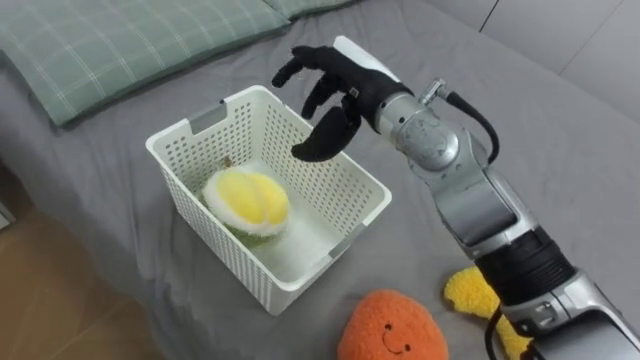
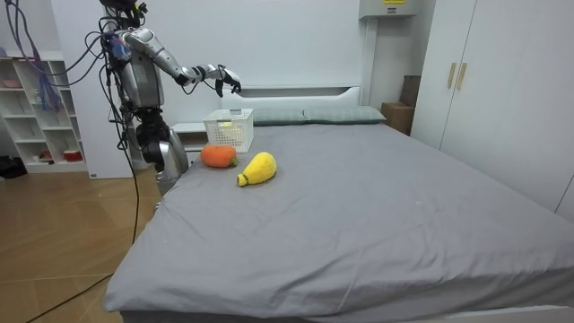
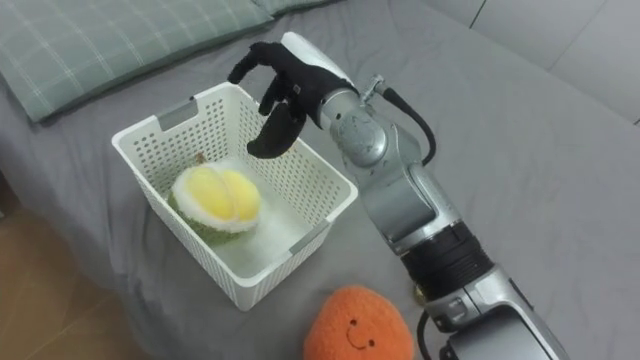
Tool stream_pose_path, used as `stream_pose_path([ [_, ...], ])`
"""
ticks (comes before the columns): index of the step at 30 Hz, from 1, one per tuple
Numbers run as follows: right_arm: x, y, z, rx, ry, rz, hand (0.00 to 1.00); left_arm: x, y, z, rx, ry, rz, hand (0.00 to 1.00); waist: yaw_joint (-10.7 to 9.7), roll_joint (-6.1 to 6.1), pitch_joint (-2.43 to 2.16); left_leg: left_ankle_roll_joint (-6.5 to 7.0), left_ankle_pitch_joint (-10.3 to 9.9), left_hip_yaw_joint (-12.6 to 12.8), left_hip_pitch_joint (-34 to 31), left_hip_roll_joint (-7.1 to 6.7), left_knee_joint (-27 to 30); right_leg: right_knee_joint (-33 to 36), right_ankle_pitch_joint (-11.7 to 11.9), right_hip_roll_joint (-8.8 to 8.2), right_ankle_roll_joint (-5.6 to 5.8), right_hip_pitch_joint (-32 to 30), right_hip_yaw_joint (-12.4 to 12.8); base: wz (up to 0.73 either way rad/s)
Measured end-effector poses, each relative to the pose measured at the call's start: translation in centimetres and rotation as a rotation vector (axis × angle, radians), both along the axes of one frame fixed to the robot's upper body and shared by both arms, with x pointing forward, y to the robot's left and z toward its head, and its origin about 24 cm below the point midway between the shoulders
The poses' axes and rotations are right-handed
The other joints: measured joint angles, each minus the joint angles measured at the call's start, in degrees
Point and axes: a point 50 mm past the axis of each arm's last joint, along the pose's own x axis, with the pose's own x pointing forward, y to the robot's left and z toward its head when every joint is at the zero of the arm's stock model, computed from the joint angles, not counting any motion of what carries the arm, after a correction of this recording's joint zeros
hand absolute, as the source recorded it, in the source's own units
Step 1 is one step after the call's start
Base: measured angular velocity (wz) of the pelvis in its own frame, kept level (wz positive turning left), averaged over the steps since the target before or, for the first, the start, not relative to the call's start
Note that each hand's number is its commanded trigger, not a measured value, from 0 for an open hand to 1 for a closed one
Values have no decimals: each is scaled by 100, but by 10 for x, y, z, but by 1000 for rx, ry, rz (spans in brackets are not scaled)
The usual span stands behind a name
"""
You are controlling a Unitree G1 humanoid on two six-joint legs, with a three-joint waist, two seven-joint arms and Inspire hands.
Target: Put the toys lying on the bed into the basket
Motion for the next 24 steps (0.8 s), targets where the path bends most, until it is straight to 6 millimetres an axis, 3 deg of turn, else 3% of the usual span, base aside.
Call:
stream_pose_path([
  [12, 0, -8, -4, 26, 23, -17, 0, -4, -2, -2, 9, 20, 1, 0, -163, 69, 48, 4, -4, 78, 76, 11, -8, 5, 0, 1, 0, 18, 135, -2],
  [20, 0, -50, -12, 110, 6, -176, 0, -4, -6, -3, -4, 11, 18, 0, -344, 105, 44, 12, -5, 142, 104, 21, -8, 2, 2, -2, 2, 18, 180, -3],
  [24, -4, -68, -24, 130, 27, -253, 0, -3, -12, -5, -23, 1, 18, 0, -516, 181, 11, 13, -6, 244, 141, 38, -36, 7, 2, -2, 2, -4, 250, -11],
])
